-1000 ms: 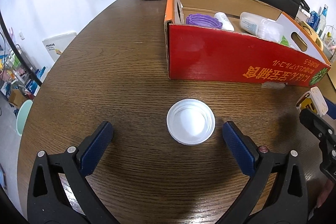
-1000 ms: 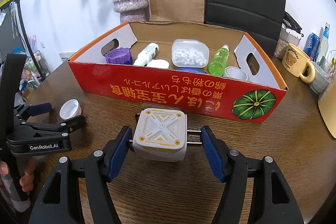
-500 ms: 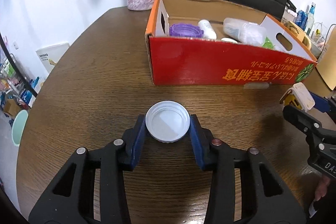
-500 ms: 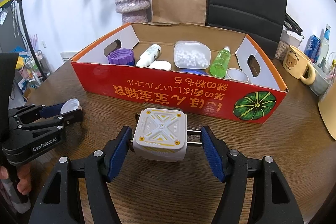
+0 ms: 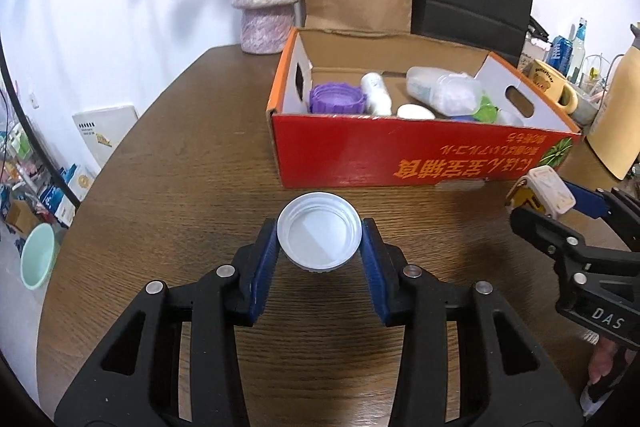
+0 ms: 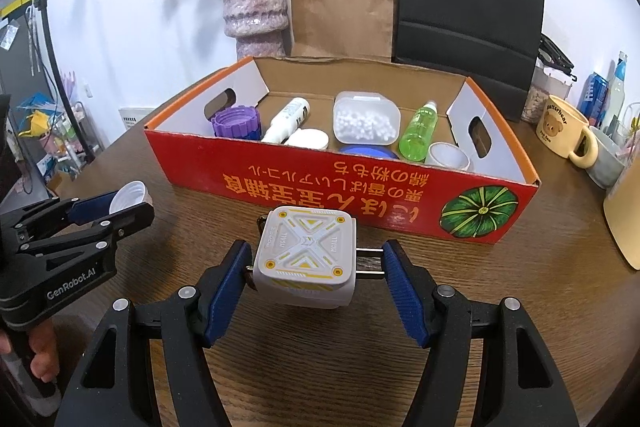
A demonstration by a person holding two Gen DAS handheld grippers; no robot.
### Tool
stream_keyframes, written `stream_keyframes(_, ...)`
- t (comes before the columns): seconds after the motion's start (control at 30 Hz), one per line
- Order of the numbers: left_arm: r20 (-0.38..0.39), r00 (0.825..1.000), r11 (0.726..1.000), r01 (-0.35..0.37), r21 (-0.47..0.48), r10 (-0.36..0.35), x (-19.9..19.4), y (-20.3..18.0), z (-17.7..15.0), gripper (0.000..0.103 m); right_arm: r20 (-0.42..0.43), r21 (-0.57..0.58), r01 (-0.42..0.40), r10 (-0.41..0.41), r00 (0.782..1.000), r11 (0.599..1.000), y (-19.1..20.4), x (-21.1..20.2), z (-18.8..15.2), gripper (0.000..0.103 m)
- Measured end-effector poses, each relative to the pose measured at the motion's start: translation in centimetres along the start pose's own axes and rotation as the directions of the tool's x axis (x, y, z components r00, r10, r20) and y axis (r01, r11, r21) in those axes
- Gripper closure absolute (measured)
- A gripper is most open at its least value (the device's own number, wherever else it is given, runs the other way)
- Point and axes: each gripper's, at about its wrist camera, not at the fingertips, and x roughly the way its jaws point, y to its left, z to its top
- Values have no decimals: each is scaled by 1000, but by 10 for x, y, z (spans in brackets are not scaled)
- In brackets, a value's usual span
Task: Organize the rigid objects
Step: 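Carry the white cap and plug adapter over the box with both tools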
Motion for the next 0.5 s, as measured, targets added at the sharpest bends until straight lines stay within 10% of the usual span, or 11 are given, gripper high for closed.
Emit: stream_keyframes(0.5, 103, 994, 1000, 21, 15, -23, -34, -21, 22, 66, 79, 6, 7, -7, 997, 1000, -8, -25, 13, 31)
